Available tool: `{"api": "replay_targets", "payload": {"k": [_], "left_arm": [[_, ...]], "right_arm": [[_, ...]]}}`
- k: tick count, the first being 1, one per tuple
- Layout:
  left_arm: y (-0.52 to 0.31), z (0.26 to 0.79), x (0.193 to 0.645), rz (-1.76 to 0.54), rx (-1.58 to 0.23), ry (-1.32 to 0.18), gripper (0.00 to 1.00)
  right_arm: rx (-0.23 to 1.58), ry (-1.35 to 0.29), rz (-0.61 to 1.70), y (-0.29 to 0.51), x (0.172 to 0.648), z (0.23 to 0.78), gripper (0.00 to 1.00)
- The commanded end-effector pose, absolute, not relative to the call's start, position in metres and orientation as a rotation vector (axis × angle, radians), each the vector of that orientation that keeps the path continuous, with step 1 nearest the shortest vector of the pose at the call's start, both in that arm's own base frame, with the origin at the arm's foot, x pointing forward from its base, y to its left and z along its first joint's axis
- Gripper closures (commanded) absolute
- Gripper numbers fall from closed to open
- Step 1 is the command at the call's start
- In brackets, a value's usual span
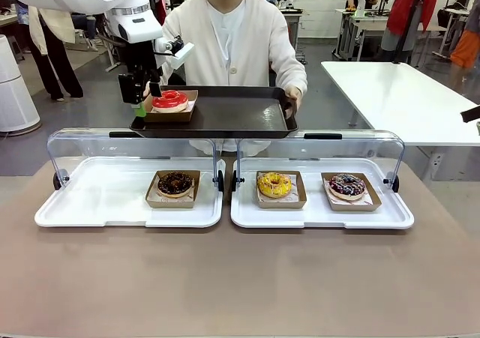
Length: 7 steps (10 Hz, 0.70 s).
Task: Provide the desired donut to the person.
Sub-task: Place the picked Paper togo box onto the Handle tray extended by the person.
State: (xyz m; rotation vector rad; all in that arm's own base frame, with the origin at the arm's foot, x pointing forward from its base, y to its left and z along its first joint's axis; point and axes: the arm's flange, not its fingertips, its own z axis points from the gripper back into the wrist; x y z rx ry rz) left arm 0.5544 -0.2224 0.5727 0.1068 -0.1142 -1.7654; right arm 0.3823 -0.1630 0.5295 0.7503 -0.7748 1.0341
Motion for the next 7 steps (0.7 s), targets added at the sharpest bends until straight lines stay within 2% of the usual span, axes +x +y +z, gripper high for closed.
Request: {"api": "replay_targets", "payload": {"k": [1, 5, 7], "left_arm": [[-0.217, 0.581, 0.553, -1.783, 0.038, -0.127, 0.00], [-0.132, 0.612, 0.484, -1.823, 0.005, -0.253, 0.00], [-0.082, 0.613, 0.451, -1.800, 0.022, -0.267, 0.00]], "right_arm": [[0.761, -0.788, 1.032, -0.162, 0.382, 0.529, 0.00], [0.761, -0.788, 1.032, -0.162, 0.382, 0.529, 0.00], [0.761, -0.788, 1.032, -0.162, 0.382, 0.529, 0.00]]}}
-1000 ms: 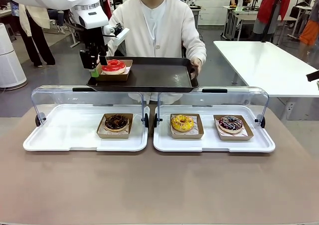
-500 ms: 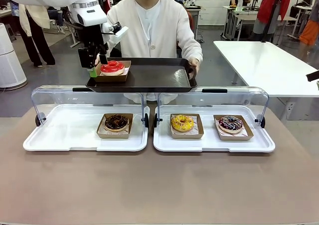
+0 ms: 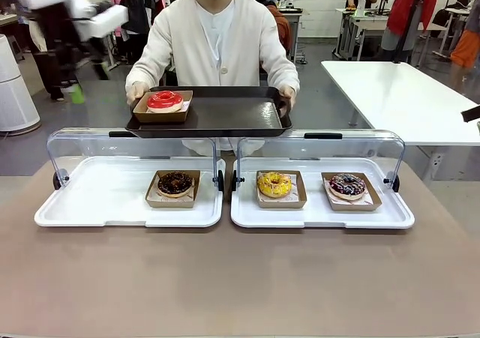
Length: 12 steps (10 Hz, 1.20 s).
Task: Provide the desired donut to the person.
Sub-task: Place the picked Paper togo box onto the Handle tray extended by the person, then pick up and lift the Paper togo box containing the Donut pointed at by the person.
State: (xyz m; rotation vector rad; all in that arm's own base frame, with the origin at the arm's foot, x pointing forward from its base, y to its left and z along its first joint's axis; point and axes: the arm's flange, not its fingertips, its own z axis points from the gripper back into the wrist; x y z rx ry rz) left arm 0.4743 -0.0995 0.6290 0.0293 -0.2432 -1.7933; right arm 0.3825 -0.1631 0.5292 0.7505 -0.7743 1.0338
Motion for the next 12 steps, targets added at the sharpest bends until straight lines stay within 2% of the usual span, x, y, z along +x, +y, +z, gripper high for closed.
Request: {"api": "replay_targets", "payload": {"k": [1, 3, 5, 12], "left_arm": [[-0.065, 0.604, 0.435, -1.794, 0.019, -0.249, 0.00], [-0.034, 0.582, 0.423, -1.791, 0.018, -0.292, 0.00], [-0.014, 0.567, 0.421, -1.761, -0.007, -0.273, 0.00], [-0.016, 0.571, 0.421, -1.752, -0.015, -0.253, 0.00]], "right_arm": [[0.761, -0.788, 1.032, -0.162, 0.382, 0.529, 0.00], [0.761, -0.788, 1.032, -0.162, 0.382, 0.529, 0.00], [0.761, -0.788, 1.032, -0.162, 0.382, 0.529, 0.00], [0.761, -0.788, 1.032, -0.162, 0.382, 0.529, 0.00]]}}
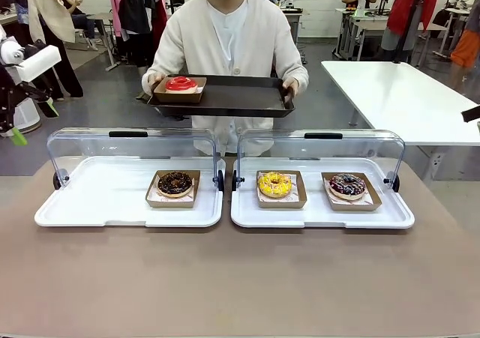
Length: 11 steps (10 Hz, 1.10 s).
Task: Provide the desired donut to the person.
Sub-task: Pick up and lift the Paper togo box containing the Donut pointed at by the person.
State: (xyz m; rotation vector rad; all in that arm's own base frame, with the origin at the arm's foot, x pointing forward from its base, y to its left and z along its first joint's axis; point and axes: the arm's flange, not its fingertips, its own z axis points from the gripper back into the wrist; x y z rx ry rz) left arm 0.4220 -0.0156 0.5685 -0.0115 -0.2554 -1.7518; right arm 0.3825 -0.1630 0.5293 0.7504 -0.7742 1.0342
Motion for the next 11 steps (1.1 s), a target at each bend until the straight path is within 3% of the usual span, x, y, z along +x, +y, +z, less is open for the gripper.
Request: {"api": "replay_targets", "payload": {"k": [1, 3, 5, 10, 11], "left_arm": [[-0.016, 0.569, 0.422, -1.752, -0.012, -0.255, 0.00], [0.057, 0.564, 0.456, -1.539, -0.350, -0.581, 0.00], [0.115, 0.539, 0.468, -1.429, -0.502, -0.803, 0.00], [0.197, 0.492, 0.445, -1.268, -0.808, -1.088, 0.00], [0.201, 0.489, 0.446, -1.289, -0.879, -1.086, 0.00]], "right_arm": [[0.761, -0.788, 1.032, -0.162, 0.382, 0.529, 0.00], [0.761, -0.788, 1.032, -0.162, 0.382, 0.529, 0.00], [0.761, -0.788, 1.032, -0.162, 0.382, 0.529, 0.00], [0.761, -0.788, 1.032, -0.162, 0.382, 0.529, 0.00], [0.761, -0.788, 1.032, -0.162, 0.382, 0.529, 0.00]]}}
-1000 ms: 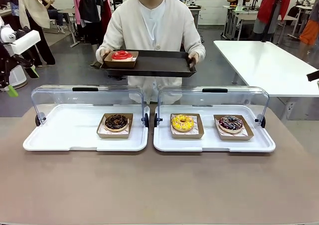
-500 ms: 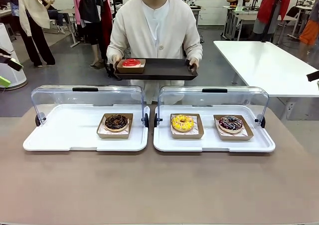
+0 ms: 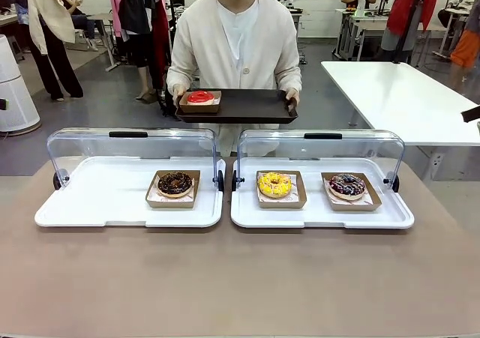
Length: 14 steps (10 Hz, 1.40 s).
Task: Provide the desired donut to the person.
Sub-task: Pick up and lift the Paper togo box containing the Donut pointed at by the person.
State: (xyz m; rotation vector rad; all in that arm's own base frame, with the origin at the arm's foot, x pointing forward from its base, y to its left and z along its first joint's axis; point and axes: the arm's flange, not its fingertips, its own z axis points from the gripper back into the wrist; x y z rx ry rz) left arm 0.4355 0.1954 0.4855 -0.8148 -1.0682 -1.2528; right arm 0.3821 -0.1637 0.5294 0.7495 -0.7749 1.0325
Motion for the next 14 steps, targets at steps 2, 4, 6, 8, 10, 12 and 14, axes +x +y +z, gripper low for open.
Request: {"api": "replay_targets", "payload": {"k": [2, 4, 6, 8, 10, 12, 14], "left_arm": [[0.203, 0.483, 0.431, -1.309, -0.902, -1.091, 0.00], [0.200, 0.489, 0.435, -1.358, -0.940, -1.062, 0.00], [0.198, 0.482, 0.428, -1.287, -0.925, -1.082, 0.00], [0.198, 0.482, 0.428, -1.287, -0.925, -1.082, 0.00], [0.198, 0.482, 0.428, -1.287, -0.925, -1.082, 0.00], [0.198, 0.482, 0.428, -1.287, -0.925, -1.082, 0.00], [0.198, 0.482, 0.428, -1.287, -0.925, -1.082, 0.00]], "right_arm": [[0.761, -0.788, 1.032, -0.162, 0.382, 0.529, 0.00], [0.761, -0.788, 1.032, -0.162, 0.382, 0.529, 0.00], [0.761, -0.788, 1.032, -0.162, 0.382, 0.529, 0.00], [0.761, -0.788, 1.032, -0.162, 0.382, 0.529, 0.00], [0.761, -0.788, 1.032, -0.162, 0.382, 0.529, 0.00], [0.761, -0.788, 1.032, -0.162, 0.382, 0.529, 0.00], [0.761, -0.788, 1.032, -0.162, 0.382, 0.529, 0.00]]}}
